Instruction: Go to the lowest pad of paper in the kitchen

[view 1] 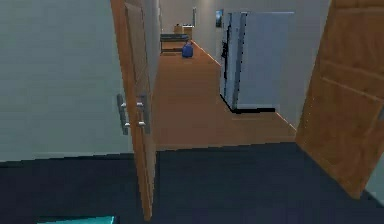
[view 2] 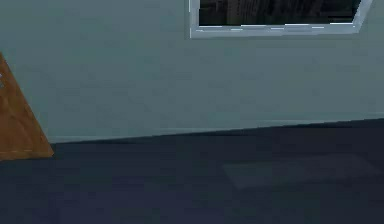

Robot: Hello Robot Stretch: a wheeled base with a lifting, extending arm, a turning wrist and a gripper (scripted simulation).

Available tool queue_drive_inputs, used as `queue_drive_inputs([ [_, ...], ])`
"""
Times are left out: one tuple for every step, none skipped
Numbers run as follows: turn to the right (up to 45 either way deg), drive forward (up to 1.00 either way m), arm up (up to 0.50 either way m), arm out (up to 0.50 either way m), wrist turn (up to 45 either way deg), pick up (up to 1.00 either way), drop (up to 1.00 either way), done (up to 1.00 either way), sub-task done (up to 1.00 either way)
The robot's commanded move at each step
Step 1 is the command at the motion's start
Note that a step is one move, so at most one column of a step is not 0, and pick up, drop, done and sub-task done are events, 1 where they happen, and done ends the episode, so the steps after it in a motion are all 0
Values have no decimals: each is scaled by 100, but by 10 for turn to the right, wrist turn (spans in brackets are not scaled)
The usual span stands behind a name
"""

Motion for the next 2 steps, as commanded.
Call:
queue_drive_inputs([
  [0,100,0,0,0,0,0,0,0],
  [30,0,0,0,0,0,0,0,0],
])
